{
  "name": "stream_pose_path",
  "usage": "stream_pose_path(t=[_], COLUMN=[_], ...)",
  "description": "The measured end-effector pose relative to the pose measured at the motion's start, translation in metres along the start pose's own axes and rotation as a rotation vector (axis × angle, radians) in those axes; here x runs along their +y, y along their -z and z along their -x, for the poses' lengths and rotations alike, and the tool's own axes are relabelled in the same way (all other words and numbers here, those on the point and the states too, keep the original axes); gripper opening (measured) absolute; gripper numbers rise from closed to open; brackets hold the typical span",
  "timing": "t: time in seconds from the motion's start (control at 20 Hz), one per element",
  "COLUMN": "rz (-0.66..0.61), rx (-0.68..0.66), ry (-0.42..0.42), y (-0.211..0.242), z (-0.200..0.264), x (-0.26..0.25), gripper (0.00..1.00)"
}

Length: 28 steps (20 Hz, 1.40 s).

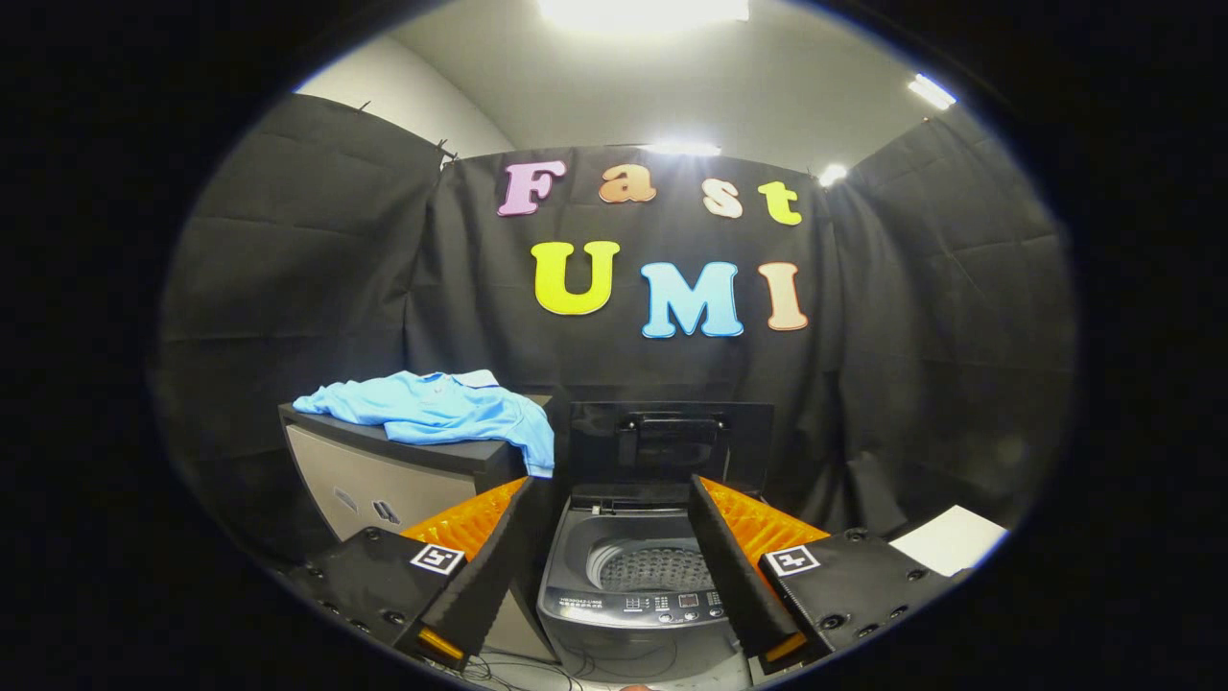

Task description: Put the clothes into the washing machine and then close the washing machine lid.

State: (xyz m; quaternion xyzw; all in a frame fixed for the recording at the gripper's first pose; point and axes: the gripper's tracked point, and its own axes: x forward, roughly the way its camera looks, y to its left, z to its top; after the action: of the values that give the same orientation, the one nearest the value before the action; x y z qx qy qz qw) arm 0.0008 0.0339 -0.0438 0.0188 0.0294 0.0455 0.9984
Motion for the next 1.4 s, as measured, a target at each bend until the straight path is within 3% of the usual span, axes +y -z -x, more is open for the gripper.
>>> stream_pose_path(t=[0.45, 1.4], rz=[0.028, 0.030], rx=[-0.001, 0.010], ry=[-0.103, -0.427], y=[-0.038, -0.113], z=[-0.029, -0.127], x=[0.042, 0.217], gripper=[0.98, 0.98])
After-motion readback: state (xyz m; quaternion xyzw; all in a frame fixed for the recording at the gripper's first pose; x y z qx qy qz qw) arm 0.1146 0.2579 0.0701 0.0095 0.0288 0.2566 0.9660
